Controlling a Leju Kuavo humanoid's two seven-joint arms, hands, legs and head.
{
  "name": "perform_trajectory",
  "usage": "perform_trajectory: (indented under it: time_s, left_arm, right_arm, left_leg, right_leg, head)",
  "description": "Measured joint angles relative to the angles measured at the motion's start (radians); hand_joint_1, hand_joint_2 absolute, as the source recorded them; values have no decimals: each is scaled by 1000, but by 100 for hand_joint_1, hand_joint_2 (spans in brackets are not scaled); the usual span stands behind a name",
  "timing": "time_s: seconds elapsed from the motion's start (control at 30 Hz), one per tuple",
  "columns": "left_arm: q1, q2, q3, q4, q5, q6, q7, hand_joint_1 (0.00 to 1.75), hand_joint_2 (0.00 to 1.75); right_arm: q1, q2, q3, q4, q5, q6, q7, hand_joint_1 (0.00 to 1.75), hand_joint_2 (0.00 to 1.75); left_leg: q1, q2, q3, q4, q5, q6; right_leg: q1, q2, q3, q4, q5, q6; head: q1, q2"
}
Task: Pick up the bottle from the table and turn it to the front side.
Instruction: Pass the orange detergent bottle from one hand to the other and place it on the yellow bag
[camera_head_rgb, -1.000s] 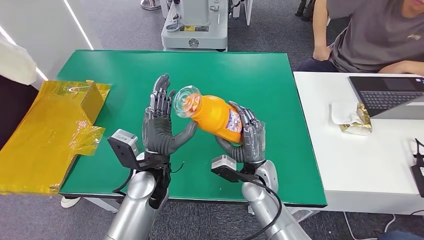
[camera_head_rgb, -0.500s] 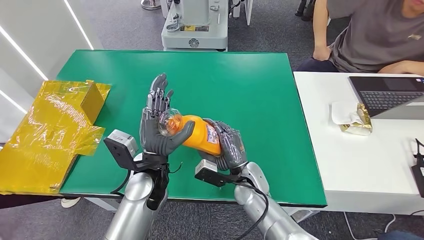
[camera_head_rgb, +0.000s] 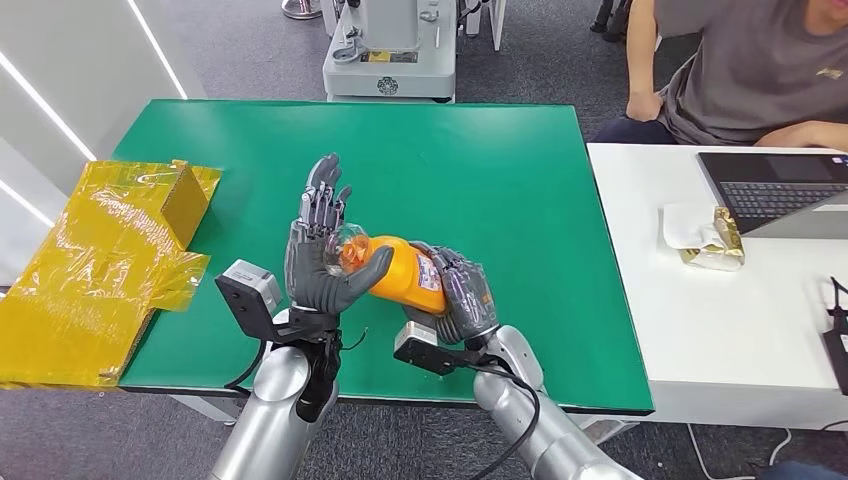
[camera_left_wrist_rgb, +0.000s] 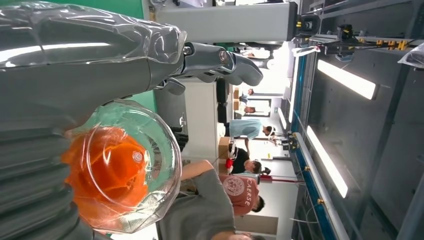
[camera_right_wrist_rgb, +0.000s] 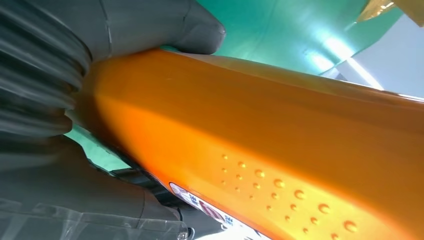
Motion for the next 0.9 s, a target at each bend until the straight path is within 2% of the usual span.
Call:
perform_trajectory:
  time_s: [0.17,0.33,0.63,0.9]
  left_arm:
    - [-1,-1,-4,0,-1,-7,-1,0,175]
    - [-2,-3,-6,0,-3,-10,0,0,175]
    - [-2,-5,-6,0,-3,-10,0,0,175]
    - [-1,-5,-6,0,-4,-10,0,0,175]
  right_arm:
    - [20,0,-10,-27,-52,-78,-49,175,175]
    - [42,-4,-10,-88,-120,-134,-60,175,175]
    - [47,-8,1,-98,-136,-120,-61,175,175]
    - [50,-9,17,-55,-150,-69,-61,175,175]
  left_leg:
    - [0,0,0,0,0,0]
    - [0,0,0,0,0,0]
    - [0,0,0,0,0,0]
    - [0,0,-1,0,0,0]
  right_leg:
    - [0,0,0,0,0,0]
    - [0,0,0,0,0,0]
    - [0,0,0,0,0,0]
    - [0,0,0,0,0,0]
  head:
    - [0,0]
    - [0,0]
    - [0,0]
    - [0,0]
